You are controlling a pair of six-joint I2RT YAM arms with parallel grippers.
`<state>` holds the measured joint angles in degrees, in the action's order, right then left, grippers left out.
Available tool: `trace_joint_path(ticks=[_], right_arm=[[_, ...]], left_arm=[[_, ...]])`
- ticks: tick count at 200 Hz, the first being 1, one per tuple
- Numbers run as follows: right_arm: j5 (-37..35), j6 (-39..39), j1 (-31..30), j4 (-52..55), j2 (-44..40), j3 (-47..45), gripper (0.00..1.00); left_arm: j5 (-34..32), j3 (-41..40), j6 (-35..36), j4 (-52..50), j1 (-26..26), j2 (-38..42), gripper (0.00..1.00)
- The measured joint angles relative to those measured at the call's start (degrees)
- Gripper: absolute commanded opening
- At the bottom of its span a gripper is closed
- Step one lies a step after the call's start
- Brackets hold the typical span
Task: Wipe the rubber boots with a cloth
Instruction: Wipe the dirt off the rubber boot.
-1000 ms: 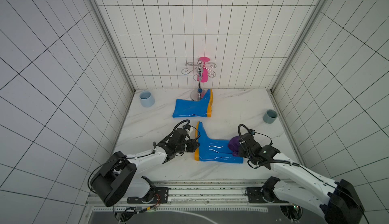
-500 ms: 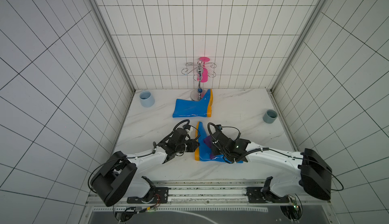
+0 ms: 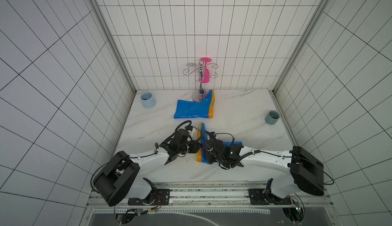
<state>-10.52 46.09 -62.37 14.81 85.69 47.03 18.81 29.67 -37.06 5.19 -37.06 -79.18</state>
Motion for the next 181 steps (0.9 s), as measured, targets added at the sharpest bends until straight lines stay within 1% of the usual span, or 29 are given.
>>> trace_joint_path(ticks=[28, 60, 93, 129, 162, 181], right_arm=[[0.5, 1.7, 1.7, -0.1, -3.0, -4.5, 0.0], [0.5, 2.8, 4.3, 2.1, -5.8, -5.9, 0.0], [0.5, 4.1, 8.1, 4.8, -10.2, -9.6, 0.0], [0.2, 6.3, 11.3, 10.4, -15.2, -12.2, 0.0], [-0.5, 8.1, 14.4, 17.4, -18.0, -13.5, 0.0], [-0.5, 9.5, 15.1, 20.3, -19.2, -14.1, 0.0]], left_arm=[[1.0, 0.8, 0.1, 0.4, 0.0, -1.3, 0.15], [1.6, 2.1, 0.5, 1.6, 0.0, -3.5, 0.15], [2.3, 2.6, 1.0, 2.7, 0.0, -4.9, 0.15], [2.7, 2.0, 1.3, 4.4, 0.0, -5.3, 0.15], [3.1, 1.4, 1.4, 6.0, 0.2, -5.5, 0.14], [3.5, 1.3, 1.5, 6.5, 0.3, -5.7, 0.14]])
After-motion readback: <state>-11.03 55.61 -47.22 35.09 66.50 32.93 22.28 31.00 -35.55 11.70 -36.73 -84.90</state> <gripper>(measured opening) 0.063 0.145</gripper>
